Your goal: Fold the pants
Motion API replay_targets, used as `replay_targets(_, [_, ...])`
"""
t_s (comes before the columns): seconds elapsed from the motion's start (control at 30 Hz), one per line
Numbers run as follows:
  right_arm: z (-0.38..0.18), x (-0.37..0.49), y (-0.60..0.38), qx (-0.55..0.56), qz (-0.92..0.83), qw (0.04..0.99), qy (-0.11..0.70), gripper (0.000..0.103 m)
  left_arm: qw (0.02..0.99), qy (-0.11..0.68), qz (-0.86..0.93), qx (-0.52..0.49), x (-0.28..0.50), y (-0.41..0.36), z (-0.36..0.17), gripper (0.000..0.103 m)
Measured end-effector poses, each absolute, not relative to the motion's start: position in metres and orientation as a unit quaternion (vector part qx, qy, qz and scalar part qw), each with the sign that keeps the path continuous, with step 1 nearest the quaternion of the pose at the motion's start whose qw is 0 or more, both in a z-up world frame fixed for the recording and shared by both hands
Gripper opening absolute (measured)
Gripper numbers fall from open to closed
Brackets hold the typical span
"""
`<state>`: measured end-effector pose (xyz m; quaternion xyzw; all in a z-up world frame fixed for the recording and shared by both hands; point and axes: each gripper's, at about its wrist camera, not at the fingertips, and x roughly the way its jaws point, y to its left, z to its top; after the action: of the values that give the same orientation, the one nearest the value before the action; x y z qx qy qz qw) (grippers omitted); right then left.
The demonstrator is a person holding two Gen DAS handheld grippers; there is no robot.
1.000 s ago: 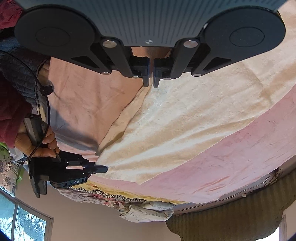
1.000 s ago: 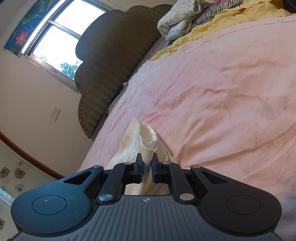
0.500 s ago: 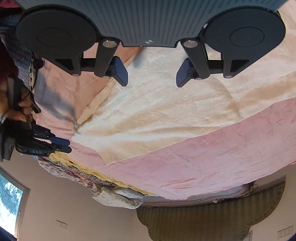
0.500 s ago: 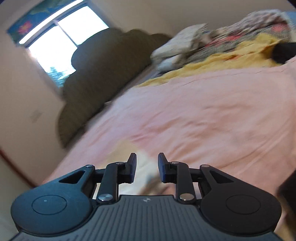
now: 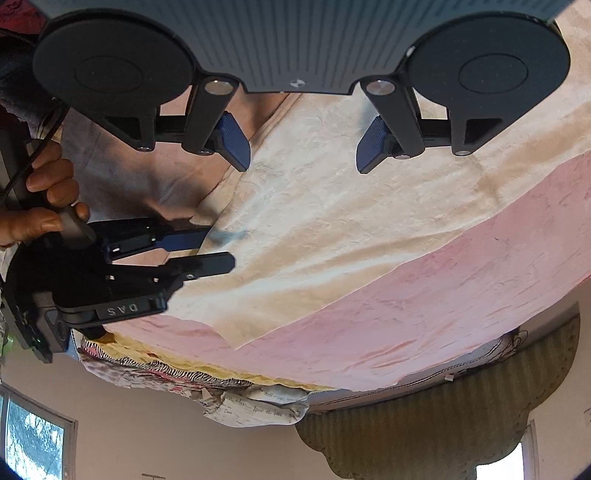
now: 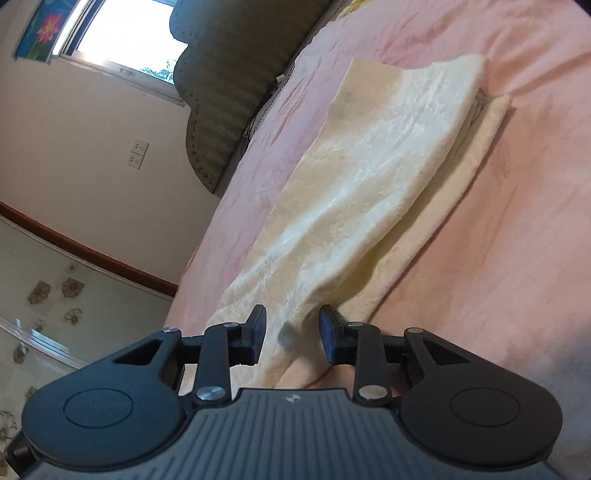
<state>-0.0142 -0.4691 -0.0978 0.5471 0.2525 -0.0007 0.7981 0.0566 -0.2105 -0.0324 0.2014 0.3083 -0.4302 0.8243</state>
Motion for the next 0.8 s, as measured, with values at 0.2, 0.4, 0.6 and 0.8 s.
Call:
replay_targets(0.2, [-0.095, 0.006, -0.455, 0.545, 0.051, 0.800, 0.244, 0.025, 0.821, 0.268, -0.431, 0.262, 0.040, -0.232, -0.043, 0.067])
replay_targets(0.4, [-0.079, 0.003, -0.455, 0.538, 0.063, 0.810, 0.224, 0.012, 0.831, 0.258, -0.414, 0.267, 0.041, -0.234, -0.049, 0.045])
replay_targets(0.6, [-0.095, -0.006, -0.459, 0.550, 0.042, 0.799, 0.237, 0.012, 0.826, 0.276, -0.424, 0.249, 0.044, -0.226, -0.047, 0.017])
replay_targets(0.8, [-0.088, -0.018, -0.460, 0.533, 0.046, 0.810, 0.241, 0.008, 0.815, 0.283, -0.439, 0.252, 0.039, -0.223, -0.043, 0.003])
